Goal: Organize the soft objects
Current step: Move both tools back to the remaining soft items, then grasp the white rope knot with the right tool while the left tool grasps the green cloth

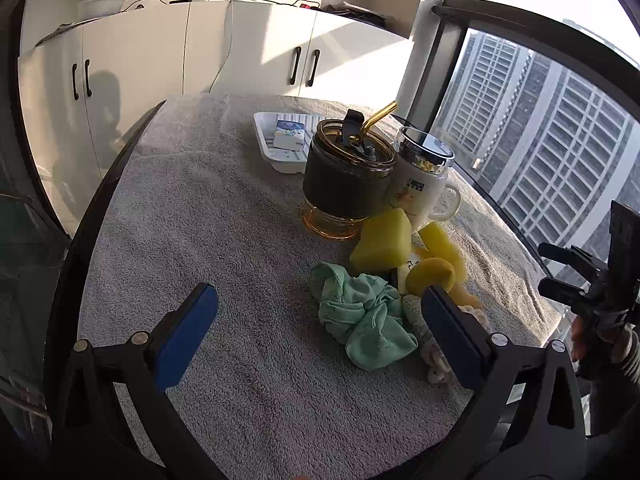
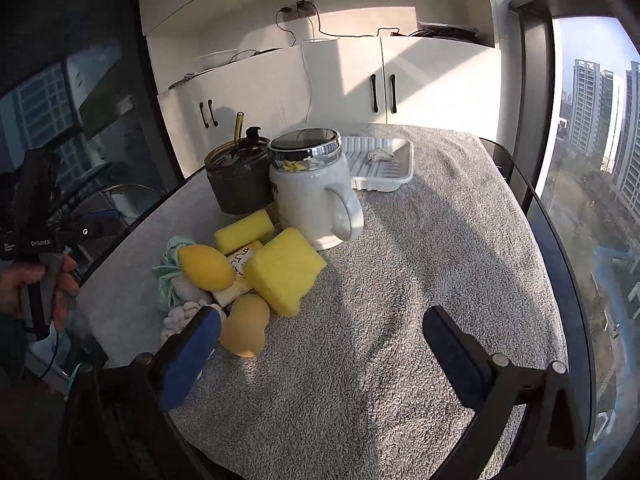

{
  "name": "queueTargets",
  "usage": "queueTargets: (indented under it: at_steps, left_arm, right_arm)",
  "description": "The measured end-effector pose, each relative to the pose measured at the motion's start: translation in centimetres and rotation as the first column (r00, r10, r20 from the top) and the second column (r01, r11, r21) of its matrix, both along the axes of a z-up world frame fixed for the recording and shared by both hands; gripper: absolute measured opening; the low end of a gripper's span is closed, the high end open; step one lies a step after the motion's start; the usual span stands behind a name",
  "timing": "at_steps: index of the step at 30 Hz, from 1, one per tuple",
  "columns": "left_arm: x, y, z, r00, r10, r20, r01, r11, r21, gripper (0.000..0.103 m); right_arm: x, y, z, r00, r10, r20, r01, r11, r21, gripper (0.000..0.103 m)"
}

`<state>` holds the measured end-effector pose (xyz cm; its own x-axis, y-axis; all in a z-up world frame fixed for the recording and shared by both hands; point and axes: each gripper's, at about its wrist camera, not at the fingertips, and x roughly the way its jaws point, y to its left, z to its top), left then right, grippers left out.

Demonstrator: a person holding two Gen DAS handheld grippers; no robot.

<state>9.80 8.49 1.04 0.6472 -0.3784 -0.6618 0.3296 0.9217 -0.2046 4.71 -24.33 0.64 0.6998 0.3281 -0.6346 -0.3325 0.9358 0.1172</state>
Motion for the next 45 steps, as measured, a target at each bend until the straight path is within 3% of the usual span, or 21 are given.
queueTargets:
  at_steps: [11,13,16,30,32,33,35,45]
  left_arm:
    - [-3.5,-2.6,-2.8,0.998,-0.053,-0.020,0.053,0.998,0.019,0.103]
    - [-3.5,-2.6,-3.1,0.999,-0.046,-0.022,0.046,0.999,0.008,0.103]
    - [-3.2,-2.8,-3.6,0.999,-0.035,-0.030,0.035,0.999,0.003,0.103]
    - [-0.9,-3.0,-5.5,0.995,-0.052,-0.081,0.053,0.999,0.007,0.103]
    - [-0.5,-3.3,-5.8,0.994,-0.059,-0.088,0.060,0.998,0.009,0.103]
    - [-0.3,-3.4,-5.9,0.994,-0.058,-0.092,0.059,0.998,0.011,0.103]
    - [0.1,-3.8,-6.2,0.993,-0.058,-0.104,0.060,0.998,0.018,0.103]
    - [1.0,-5.0,-6.7,0.989,-0.046,-0.141,0.054,0.997,0.057,0.103]
  right_arm:
    - [-4.0,7.0,-2.0,0.997,0.073,0.029,-0.073,0.997,-0.005,0.103]
    - [-3.8,8.1,-2.8,0.997,0.069,0.017,-0.069,0.998,-0.004,0.099]
    - [-3.0,9.3,-4.1,0.998,0.051,-0.026,-0.051,0.999,-0.004,0.086]
    - [-0.6,11.1,-6.2,0.996,0.035,-0.084,-0.038,0.999,-0.029,0.075]
    - [-0.5,11.2,-6.2,0.997,0.035,-0.068,-0.037,0.999,-0.033,0.065]
    - [-0.4,11.3,-6.2,0.997,0.038,-0.070,-0.042,0.998,-0.043,0.046]
    - [-0.2,11.4,-6.4,0.995,0.048,-0.087,-0.052,0.998,-0.045,0.028]
    - [-1.2,9.9,-5.1,0.997,0.056,-0.044,-0.057,0.998,-0.007,0.022]
